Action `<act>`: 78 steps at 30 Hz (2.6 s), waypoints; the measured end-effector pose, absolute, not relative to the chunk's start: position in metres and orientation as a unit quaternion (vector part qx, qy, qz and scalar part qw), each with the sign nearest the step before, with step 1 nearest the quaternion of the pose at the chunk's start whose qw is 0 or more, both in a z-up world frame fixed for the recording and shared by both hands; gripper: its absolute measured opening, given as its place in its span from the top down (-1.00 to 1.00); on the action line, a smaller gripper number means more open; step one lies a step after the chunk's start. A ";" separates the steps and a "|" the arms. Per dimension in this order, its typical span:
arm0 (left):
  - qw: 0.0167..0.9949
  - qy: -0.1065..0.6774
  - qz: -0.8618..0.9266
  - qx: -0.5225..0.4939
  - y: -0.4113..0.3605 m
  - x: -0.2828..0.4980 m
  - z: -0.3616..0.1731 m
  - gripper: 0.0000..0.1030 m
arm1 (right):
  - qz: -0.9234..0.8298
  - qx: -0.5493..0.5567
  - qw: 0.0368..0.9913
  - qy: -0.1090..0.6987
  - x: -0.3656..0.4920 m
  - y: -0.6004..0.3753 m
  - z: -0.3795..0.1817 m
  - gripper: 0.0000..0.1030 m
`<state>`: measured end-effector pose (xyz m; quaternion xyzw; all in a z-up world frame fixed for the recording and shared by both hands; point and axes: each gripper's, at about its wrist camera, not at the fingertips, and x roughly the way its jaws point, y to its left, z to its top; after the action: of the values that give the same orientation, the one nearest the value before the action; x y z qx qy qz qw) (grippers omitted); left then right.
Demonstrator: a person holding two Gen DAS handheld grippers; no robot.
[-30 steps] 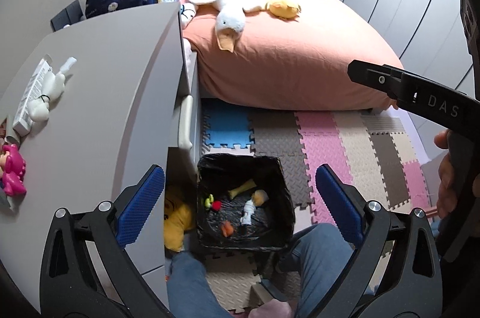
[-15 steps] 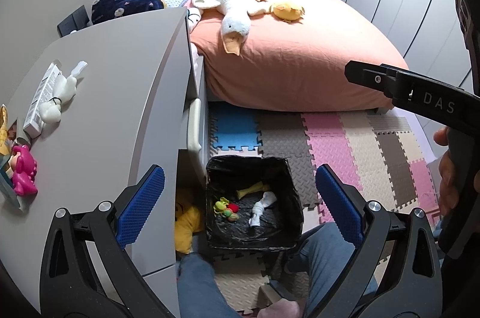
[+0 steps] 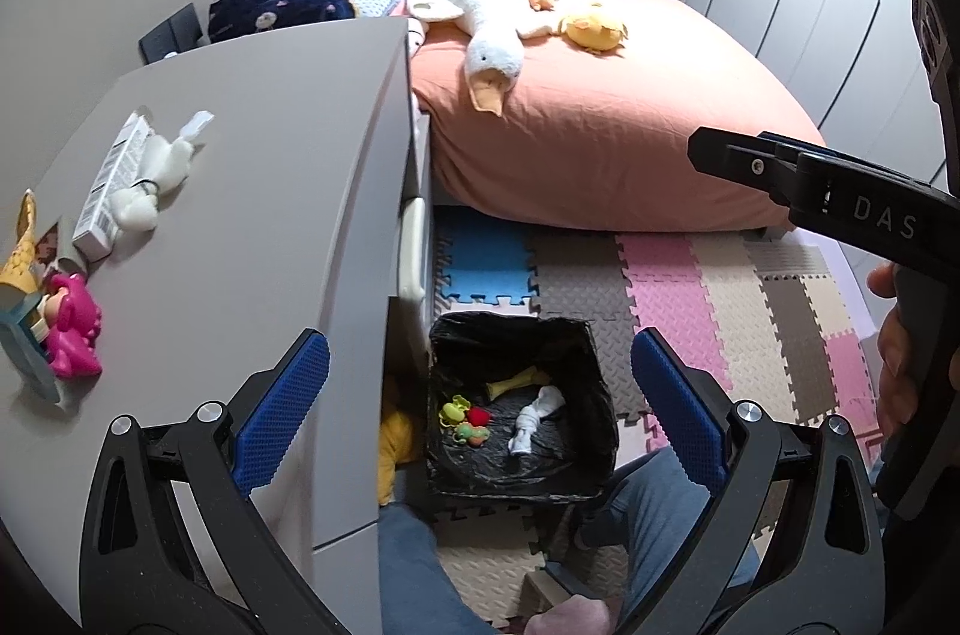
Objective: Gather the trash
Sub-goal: 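Move both open grippers back up over the desk, then grasp the teal tablet-shaped toy with the left gripper and lift it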
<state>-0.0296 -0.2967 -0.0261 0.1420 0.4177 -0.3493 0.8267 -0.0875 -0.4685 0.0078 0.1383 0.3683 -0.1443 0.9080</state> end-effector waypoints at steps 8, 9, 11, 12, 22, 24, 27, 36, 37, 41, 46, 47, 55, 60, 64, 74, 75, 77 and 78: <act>0.839 0.417 -0.326 0.129 -0.272 -0.017 -0.021 -0.89 | -0.123 0.129 0.912 0.370 -0.071 -0.446 0.010 -0.43; 0.841 0.417 -0.322 0.126 -0.268 -0.015 -0.020 -0.89 | -0.120 0.129 0.912 0.370 -0.069 -0.443 0.010 -0.43; 0.846 0.416 -0.312 0.119 -0.259 -0.012 -0.019 -0.89 | -0.115 0.129 0.913 0.370 -0.065 -0.438 0.009 -0.43; 0.848 0.417 -0.307 0.116 -0.256 -0.010 -0.018 -0.89 | -0.113 0.129 0.913 0.370 -0.064 -0.436 0.009 -0.43; 0.878 0.419 -0.223 0.065 -0.207 0.015 -0.009 -0.89 | -0.076 0.118 0.917 0.373 -0.038 -0.403 0.010 -0.43; 0.882 0.419 -0.210 0.058 -0.199 0.021 -0.007 -0.89 | -0.068 0.114 0.918 0.375 -0.032 -0.395 0.011 -0.43; 0.886 0.421 -0.192 0.046 -0.184 0.029 -0.006 -0.89 | -0.058 0.110 0.918 0.377 -0.023 -0.386 0.011 -0.43; 0.894 0.427 -0.134 0.016 -0.148 0.059 -0.003 -0.89 | -0.030 0.105 0.918 0.380 0.002 -0.363 0.012 -0.43; 0.894 0.428 -0.128 0.013 -0.145 0.061 -0.003 -0.89 | -0.028 0.105 0.919 0.380 0.006 -0.360 0.012 -0.43; 0.896 0.433 -0.095 -0.009 -0.130 0.077 -0.004 -0.89 | -0.019 0.101 0.918 0.383 0.018 -0.352 0.011 -0.43; 0.896 0.439 -0.059 -0.026 -0.118 0.096 -0.008 -0.89 | -0.008 0.096 0.916 0.389 0.032 -0.345 0.007 -0.43; 0.896 0.440 -0.054 -0.029 -0.116 0.100 -0.010 -0.89 | -0.007 0.096 0.916 0.390 0.035 -0.344 0.006 -0.43; 0.890 0.453 -0.012 -0.050 -0.106 0.132 -0.026 -0.89 | 0.003 0.094 0.913 0.397 0.054 -0.338 -0.002 -0.43; 0.888 0.457 -0.001 -0.056 -0.098 0.145 -0.036 -0.84 | 0.009 0.093 0.912 0.400 0.062 -0.333 -0.007 -0.43; 0.890 0.453 -0.006 -0.057 -0.091 0.149 -0.039 -0.81 | 0.020 0.090 0.911 0.402 0.066 -0.324 -0.009 -0.43; 0.890 0.447 -0.014 -0.089 -0.053 0.141 -0.042 -0.65 | 0.053 0.078 0.909 0.406 0.074 -0.291 -0.014 -0.43; 0.889 0.448 -0.014 -0.097 -0.048 0.140 -0.043 -0.64 | 0.056 0.076 0.908 0.407 0.075 -0.287 -0.014 -0.43; 0.887 0.450 -0.018 -0.104 -0.041 0.139 -0.043 -0.64 | 0.060 0.072 0.908 0.409 0.075 -0.281 -0.015 -0.43; 0.886 0.451 -0.022 -0.106 -0.039 0.138 -0.043 -0.64 | 0.062 0.071 0.907 0.410 0.075 -0.278 -0.016 -0.43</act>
<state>0.1376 -0.0385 -0.0434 -0.1061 0.4508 -0.0218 0.8861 0.0749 -0.2782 -0.0158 0.0706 0.4095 0.0617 0.9075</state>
